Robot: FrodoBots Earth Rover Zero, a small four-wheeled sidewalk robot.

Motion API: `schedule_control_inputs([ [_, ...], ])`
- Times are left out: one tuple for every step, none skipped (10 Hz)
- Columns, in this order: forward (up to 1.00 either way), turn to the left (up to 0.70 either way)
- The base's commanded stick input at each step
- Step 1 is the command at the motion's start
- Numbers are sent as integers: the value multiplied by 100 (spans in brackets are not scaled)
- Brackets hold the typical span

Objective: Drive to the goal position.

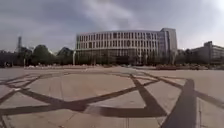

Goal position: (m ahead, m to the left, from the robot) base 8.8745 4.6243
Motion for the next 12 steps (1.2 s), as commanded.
schedule_control_inputs([
  [100,0],
  [100,0],
  [100,0],
  [100,0],
  [100,0],
  [100,0],
  [100,0],
  [100,0],
  [100,0],
  [100,0],
  [100,0],
  [100,0],
])
